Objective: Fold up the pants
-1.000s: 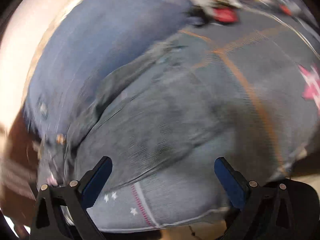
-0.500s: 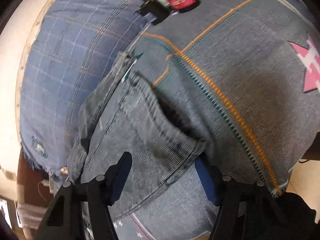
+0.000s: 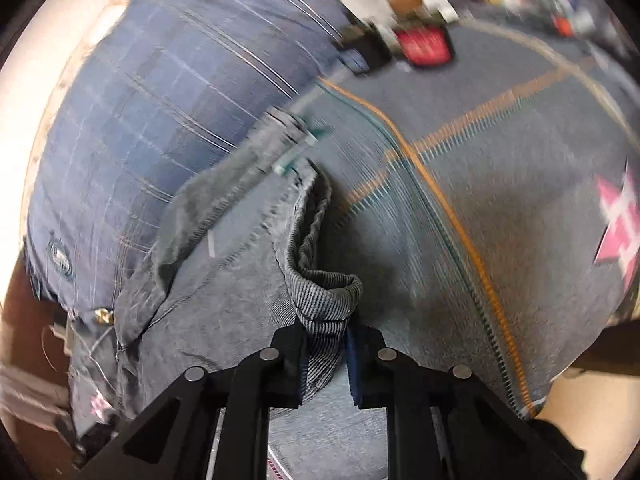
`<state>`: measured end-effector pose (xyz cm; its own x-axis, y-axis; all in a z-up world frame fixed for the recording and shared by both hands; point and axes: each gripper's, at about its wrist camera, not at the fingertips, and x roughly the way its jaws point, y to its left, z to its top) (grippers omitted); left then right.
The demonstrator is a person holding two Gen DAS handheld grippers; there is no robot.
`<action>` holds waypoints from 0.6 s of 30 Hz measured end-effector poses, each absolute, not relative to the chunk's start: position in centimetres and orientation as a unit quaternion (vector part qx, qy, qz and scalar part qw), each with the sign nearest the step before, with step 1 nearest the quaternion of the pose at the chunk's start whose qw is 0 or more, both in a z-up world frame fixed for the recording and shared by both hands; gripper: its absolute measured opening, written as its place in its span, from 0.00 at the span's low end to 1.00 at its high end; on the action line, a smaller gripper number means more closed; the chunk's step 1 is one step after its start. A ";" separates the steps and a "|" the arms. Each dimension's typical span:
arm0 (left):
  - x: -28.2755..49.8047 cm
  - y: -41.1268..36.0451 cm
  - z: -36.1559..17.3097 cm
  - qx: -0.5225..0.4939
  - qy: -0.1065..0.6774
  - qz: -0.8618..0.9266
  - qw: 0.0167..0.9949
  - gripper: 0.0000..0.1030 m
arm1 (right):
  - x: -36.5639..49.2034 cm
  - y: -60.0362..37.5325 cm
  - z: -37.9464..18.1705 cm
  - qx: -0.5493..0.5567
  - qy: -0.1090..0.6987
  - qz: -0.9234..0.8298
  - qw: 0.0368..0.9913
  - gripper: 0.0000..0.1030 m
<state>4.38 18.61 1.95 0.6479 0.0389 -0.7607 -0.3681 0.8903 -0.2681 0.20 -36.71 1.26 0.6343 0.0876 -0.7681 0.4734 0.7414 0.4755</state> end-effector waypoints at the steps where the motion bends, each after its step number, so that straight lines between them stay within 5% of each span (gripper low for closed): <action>1: 3.7 18.5 2.7 -0.204 0.393 0.114 0.889 0.08 | -0.1 -36.7 1.9 0.335 0.407 -0.114 0.842 0.16; 6: -0.3 17.3 3.8 -0.195 0.368 0.130 0.900 0.09 | -1.7 -36.2 3.0 0.291 0.402 -0.121 0.860 0.18; 11: 0.2 17.2 -0.3 -0.173 0.445 0.143 0.867 0.14 | -1.5 -37.9 -1.5 0.292 0.463 -0.160 0.821 0.40; 14: -0.7 17.5 1.6 -0.158 0.421 0.170 0.877 0.34 | -2.7 -37.8 0.8 0.278 0.420 -0.171 0.847 0.55; 18: -2.0 16.6 5.7 -0.140 0.359 0.177 0.906 0.62 | -3.5 -36.1 5.2 0.254 0.358 -0.144 0.887 0.63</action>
